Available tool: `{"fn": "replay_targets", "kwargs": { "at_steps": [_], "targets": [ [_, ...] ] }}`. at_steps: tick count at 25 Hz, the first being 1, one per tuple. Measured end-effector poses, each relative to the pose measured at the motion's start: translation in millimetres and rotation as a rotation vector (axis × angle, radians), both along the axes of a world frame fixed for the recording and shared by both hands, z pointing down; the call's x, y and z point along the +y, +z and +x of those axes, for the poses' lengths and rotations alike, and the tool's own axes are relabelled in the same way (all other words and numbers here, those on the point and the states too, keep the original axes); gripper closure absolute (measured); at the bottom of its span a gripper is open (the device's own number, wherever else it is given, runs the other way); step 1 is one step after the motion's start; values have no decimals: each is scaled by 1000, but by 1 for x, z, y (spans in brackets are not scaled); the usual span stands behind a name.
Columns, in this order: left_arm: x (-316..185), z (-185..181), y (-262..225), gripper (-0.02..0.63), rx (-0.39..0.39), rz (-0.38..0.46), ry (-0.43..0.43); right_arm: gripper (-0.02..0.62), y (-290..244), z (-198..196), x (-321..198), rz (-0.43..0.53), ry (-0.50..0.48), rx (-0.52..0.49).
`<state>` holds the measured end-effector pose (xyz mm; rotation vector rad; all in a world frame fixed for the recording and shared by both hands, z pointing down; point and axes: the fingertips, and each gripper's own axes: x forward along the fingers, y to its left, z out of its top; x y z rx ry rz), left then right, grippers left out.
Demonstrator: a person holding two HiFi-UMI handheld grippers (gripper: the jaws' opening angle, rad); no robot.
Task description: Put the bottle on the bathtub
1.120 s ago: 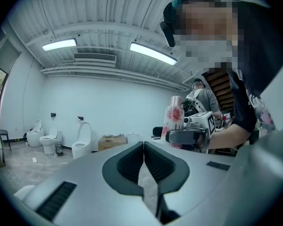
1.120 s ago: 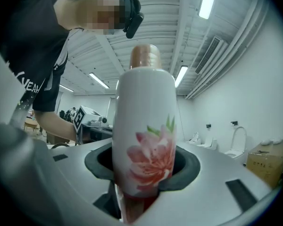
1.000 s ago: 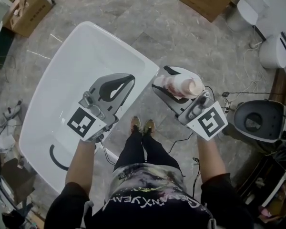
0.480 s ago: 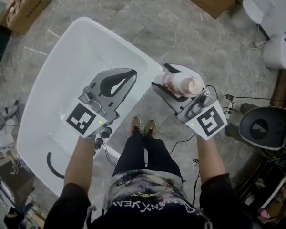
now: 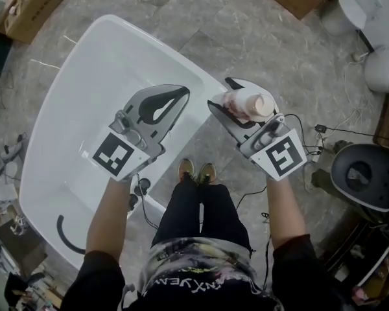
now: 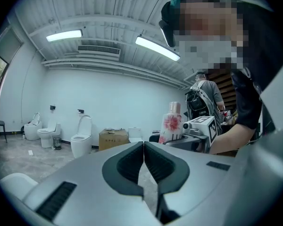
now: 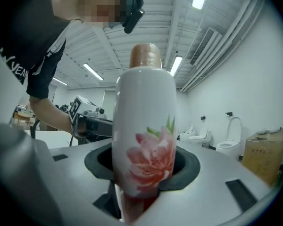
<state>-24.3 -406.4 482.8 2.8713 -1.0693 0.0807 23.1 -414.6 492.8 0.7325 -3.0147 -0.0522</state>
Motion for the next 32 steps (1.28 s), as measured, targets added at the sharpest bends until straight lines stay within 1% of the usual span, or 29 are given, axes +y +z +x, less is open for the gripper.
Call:
{"fn": "replay_targets", "kwargs": {
  "at_steps": [10,14,19,23,28,32],
  "targets": [
    [-10,-12,62,586,0,-19,8,382,65,-13,-18,-5,43,21],
    [-12,-13,83,586,-4,-33,13,382,104,-13,-19,-51,45,84],
    [-17,-17,104,586,-10,-29,18,382,138,-16,-32,-46,95,68],
    [-23,-20,118,584,-9,-24,20,382,166,-17,-39,-57,112,95],
    [-28,-22,134,586,-18,-28,24,382,187,-22,-48,-53,119,100],
    [-28,-21,141,586,-19,-31,30,382,200,-22,-54,-48,143,103]
  ]
}}
